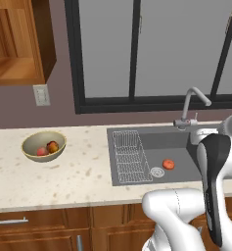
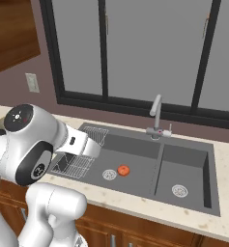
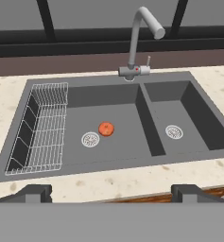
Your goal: Pick the peachs from the cabinet and place them in one bowl. Pick the squash from the sink and place it in the other bowl.
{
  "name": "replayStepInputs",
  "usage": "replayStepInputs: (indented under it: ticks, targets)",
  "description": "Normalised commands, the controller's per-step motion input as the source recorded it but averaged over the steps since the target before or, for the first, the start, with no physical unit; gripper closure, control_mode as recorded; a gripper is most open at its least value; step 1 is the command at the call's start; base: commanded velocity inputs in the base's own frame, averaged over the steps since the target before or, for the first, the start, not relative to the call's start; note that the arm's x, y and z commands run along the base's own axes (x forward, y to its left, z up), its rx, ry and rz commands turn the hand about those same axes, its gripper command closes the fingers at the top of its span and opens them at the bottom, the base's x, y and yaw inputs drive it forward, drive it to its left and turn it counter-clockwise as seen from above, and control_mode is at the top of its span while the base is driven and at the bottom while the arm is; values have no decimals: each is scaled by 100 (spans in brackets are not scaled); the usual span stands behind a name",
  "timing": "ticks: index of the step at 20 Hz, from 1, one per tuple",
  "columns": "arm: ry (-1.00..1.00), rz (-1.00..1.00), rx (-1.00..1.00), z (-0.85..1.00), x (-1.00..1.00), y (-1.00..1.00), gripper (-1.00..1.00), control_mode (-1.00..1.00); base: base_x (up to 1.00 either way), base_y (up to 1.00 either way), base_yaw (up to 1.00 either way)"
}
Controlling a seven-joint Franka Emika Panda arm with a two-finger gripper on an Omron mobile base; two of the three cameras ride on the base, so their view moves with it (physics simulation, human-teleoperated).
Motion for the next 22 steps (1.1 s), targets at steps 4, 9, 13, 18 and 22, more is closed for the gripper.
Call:
replayStepInputs:
  ticks: [4,9,13,18,22]
  targets:
    - [0,0,0,0,0,0,-100,-100,0,0,0]
    - [2,0,0,-3,15,0,-100,-100,0,0,0]
    - [19,0,0,-1,38,0,-100,-100,0,0,0]
    - [22,1,0,0,26,-10,-100,-100,0,0,0]
    - [2,9,0,-7,2,-15,-100,-100,0,0,0]
